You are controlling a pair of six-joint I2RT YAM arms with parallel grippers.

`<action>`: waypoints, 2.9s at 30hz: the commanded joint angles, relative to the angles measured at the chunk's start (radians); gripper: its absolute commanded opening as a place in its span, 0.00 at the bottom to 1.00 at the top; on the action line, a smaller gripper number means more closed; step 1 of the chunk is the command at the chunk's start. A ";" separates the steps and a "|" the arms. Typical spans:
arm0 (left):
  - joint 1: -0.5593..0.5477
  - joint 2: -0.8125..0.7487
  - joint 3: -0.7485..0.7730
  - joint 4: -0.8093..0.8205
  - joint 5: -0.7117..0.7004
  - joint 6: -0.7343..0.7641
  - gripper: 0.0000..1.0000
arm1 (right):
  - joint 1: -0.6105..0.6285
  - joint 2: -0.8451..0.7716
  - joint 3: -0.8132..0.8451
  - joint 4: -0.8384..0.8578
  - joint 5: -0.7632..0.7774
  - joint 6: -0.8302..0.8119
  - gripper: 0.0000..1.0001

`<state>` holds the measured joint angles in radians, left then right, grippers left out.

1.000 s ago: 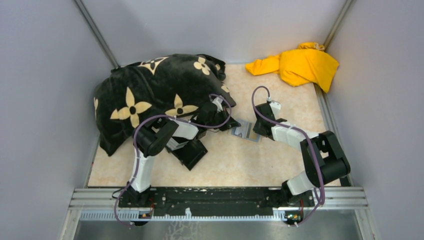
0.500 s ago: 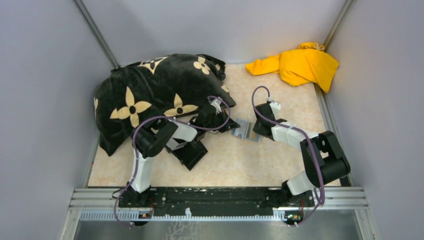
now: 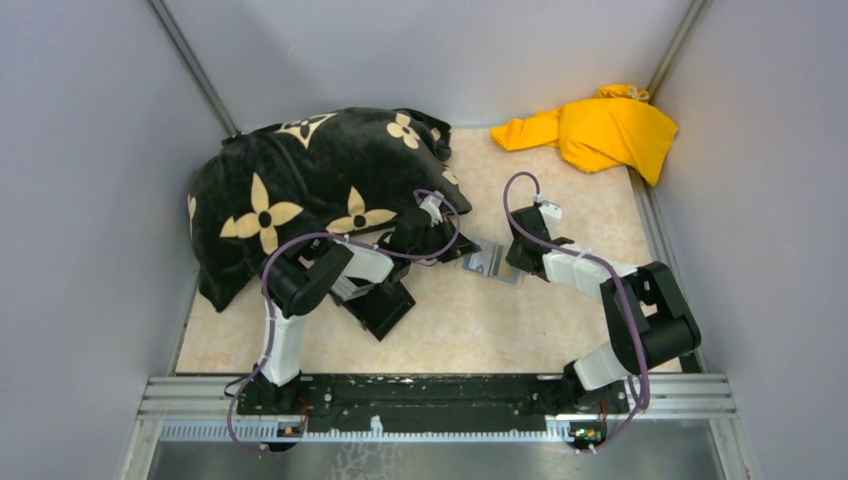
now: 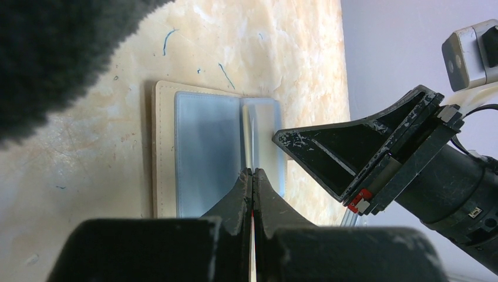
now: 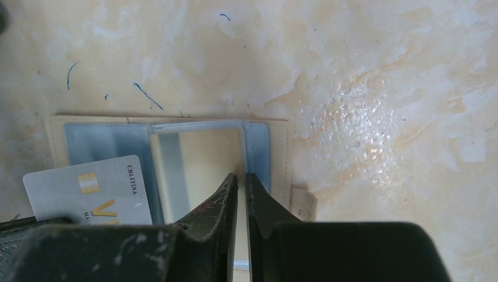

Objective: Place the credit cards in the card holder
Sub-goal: Insert the credit card into the card holder.

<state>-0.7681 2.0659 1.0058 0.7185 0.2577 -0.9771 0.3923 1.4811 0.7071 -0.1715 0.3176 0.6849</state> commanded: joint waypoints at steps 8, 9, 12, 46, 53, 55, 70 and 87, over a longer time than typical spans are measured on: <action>-0.010 0.001 0.038 0.008 0.006 -0.001 0.00 | 0.010 0.013 -0.004 -0.025 -0.018 0.001 0.10; -0.011 0.002 0.041 0.006 0.006 -0.001 0.00 | 0.010 0.013 -0.004 -0.026 -0.019 0.001 0.10; -0.012 0.006 0.045 0.002 0.007 -0.001 0.00 | 0.010 0.015 -0.005 -0.024 -0.021 0.001 0.10; -0.016 0.026 0.074 -0.073 -0.021 0.008 0.00 | 0.010 0.011 -0.024 -0.010 -0.029 0.004 0.10; -0.015 0.030 0.080 -0.083 -0.020 0.008 0.00 | 0.010 0.014 -0.024 -0.010 -0.029 0.006 0.10; -0.016 0.030 0.078 -0.085 -0.022 0.008 0.00 | 0.010 0.013 -0.024 -0.010 -0.030 0.007 0.10; -0.018 0.039 0.105 -0.133 -0.029 0.021 0.00 | 0.010 0.013 -0.019 -0.012 -0.032 0.004 0.10; -0.018 0.059 0.152 -0.178 -0.029 0.035 0.00 | 0.010 0.019 -0.017 -0.008 -0.037 -0.003 0.10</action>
<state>-0.7795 2.1052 1.1320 0.5537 0.2356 -0.9668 0.3923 1.4811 0.7067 -0.1703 0.3145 0.6830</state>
